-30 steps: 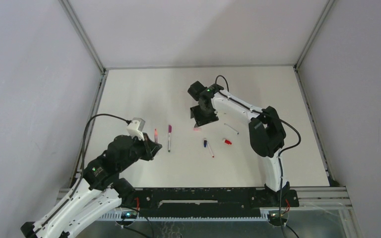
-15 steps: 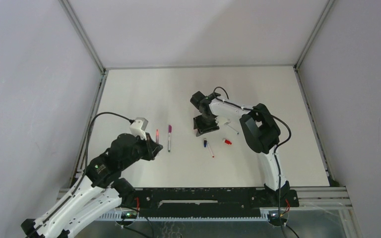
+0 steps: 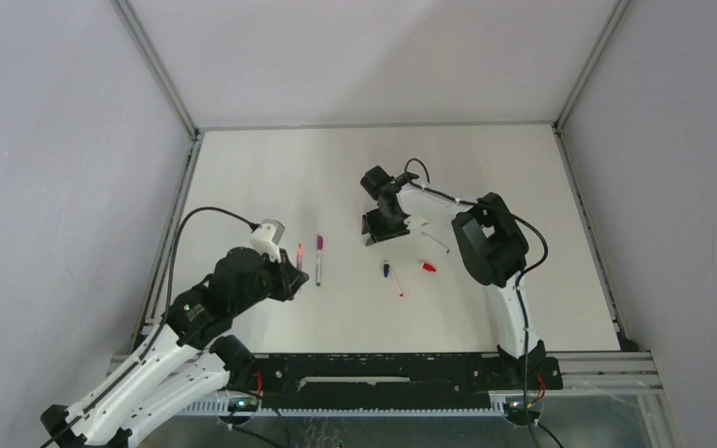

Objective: Insert the pens into the pen caps

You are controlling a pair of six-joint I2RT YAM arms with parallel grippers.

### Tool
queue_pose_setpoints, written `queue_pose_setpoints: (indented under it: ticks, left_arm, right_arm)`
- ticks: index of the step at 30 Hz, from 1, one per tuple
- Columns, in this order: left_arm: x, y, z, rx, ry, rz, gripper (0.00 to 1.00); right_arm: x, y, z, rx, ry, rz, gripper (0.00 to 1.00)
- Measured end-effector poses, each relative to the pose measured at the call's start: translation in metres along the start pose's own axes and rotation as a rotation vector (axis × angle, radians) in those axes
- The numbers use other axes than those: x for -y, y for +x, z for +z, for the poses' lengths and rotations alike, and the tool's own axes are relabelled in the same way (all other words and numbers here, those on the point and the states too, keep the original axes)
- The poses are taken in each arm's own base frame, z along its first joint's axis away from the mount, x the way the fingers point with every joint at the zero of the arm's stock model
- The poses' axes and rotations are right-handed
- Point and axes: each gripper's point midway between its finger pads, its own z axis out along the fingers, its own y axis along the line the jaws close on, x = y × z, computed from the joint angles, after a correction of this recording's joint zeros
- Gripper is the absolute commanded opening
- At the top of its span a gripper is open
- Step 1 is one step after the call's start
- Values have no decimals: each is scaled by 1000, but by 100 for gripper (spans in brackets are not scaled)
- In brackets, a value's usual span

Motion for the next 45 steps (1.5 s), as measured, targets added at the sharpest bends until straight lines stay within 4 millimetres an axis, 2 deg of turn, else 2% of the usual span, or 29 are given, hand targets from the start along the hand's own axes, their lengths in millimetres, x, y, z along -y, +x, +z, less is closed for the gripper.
queue_pose_setpoints:
  ticks: [5, 7, 10, 12, 20, 26, 32, 39, 45]
  left_arm:
    - [0, 2, 2, -10, 0, 2, 0]
    - [1, 2, 2, -13, 3, 3, 0]
    - [2, 1, 2, -11, 7, 9, 0]
    - [2, 1, 2, -12, 11, 11, 0]
    - [4, 4, 3, -25, 24, 19, 0]
    - [5, 7, 7, -51, 25, 27, 0]
    - [7, 11, 11, -77, 32, 32, 0]
    - [13, 6, 14, -88, 50, 48, 0]
    - [15, 5, 19, -100, 51, 59, 0]
  right_arm:
    - [-5, -2, -2, -2, -21, -13, 48]
    - [-8, -2, -3, -1, -32, -15, 53]
    - [-13, -6, -6, -3, -51, -14, 67]
    - [-19, -10, -8, -3, -68, -11, 70]
    - [-46, -35, -16, -6, -137, 40, 71]
    - [-65, -52, -29, -28, -173, 93, 71]
    - [-70, -61, -36, -57, -160, 142, 70]
    - [-89, -61, -22, -125, -106, 175, 68]
    - [-106, -77, -5, -131, -88, 233, 65]
